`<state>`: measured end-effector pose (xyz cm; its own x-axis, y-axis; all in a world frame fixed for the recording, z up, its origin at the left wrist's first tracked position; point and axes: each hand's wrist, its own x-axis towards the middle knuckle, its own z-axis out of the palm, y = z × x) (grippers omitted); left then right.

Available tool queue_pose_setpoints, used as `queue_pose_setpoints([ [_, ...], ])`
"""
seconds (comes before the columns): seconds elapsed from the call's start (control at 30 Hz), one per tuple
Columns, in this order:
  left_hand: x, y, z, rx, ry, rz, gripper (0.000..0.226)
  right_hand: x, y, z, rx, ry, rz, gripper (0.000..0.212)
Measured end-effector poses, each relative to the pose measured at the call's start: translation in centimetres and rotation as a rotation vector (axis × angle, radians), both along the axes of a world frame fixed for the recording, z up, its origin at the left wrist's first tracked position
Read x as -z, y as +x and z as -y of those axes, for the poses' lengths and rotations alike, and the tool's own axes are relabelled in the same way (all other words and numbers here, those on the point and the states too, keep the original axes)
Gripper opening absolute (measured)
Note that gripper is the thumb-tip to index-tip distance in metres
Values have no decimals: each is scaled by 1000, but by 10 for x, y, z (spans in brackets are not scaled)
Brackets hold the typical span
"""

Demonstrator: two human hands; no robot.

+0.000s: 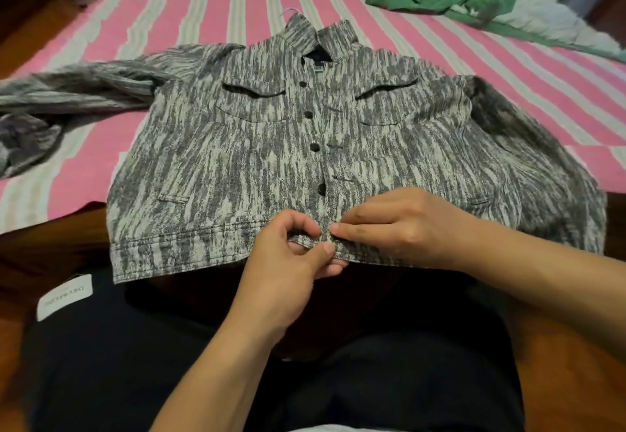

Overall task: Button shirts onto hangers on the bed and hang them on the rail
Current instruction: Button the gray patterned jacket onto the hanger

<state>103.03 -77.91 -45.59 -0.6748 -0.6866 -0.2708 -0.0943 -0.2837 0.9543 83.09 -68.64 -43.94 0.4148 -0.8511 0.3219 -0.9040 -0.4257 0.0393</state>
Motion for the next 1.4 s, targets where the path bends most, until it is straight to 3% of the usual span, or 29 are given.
queue_pose_setpoints([
  [0.1,3,-6,-1,-36,-33,-2,24,2,4,0,68,-24,60,25],
  [0.23,7,-15,-15,-154,-52,-42,28,14,22,-11,307,-16,385,28],
  [0.33,10,-15,-19,-197,-9,-38,32,28,37,-26,437,-41,517,29],
  [0.53,7,-18,-16,-206,43,10,38,53,59,-34,493,-267,394,12],
  [0.67,0,-18,-19,-185,142,-72,29,58,66,-30,485,-449,359,12],
  [0.8,-3,-24,-25,-254,396,-166,33,62,73,-26,507,-473,311,11],
  [0.87,-2,-28,-28,-301,422,-154,38,65,79,-25,537,-444,311,15],
  [1.0,8,-28,-29,-335,278,-74,40,59,81,-28,552,-353,478,8],
  [1.1,12,-20,-27,-277,63,3,37,51,74,-29,577,-288,612,17],
  [1.4,15,-8,-12,-102,-333,127,38,26,59,-14,683,-96,756,6],
])
